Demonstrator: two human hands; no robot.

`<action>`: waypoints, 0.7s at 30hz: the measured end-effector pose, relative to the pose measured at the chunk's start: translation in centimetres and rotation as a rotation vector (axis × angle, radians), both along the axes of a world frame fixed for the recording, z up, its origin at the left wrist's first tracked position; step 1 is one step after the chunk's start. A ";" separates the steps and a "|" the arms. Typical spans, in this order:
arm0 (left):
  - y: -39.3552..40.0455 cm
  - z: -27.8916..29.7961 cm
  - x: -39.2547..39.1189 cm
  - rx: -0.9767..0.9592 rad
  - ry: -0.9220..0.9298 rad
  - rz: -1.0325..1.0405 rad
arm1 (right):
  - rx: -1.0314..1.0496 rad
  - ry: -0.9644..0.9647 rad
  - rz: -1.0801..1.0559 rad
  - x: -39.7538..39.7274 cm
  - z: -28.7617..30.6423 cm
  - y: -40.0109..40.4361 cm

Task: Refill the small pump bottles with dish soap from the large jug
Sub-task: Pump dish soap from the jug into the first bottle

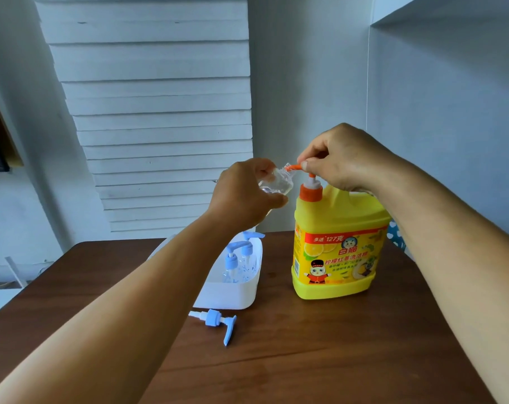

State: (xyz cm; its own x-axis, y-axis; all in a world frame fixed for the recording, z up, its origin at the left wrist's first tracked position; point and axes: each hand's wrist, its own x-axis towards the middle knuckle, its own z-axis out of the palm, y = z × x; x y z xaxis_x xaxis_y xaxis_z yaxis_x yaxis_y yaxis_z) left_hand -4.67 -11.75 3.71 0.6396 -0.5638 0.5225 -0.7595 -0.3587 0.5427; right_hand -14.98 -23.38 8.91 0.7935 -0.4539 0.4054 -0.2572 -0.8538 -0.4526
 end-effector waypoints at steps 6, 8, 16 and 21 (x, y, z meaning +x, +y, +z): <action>-0.2 0.3 0.1 0.006 -0.020 0.009 | -0.021 -0.052 0.012 -0.1 -0.5 -0.2; -0.3 -0.1 0.1 0.022 -0.008 0.010 | -0.022 -0.039 -0.003 0.1 -1.1 -0.1; -0.1 0.6 -0.1 0.005 -0.022 -0.005 | -0.026 0.012 0.007 -0.1 0.6 -0.2; -0.1 0.2 -0.1 0.002 -0.017 0.004 | -0.022 -0.027 0.015 0.0 -0.5 -0.2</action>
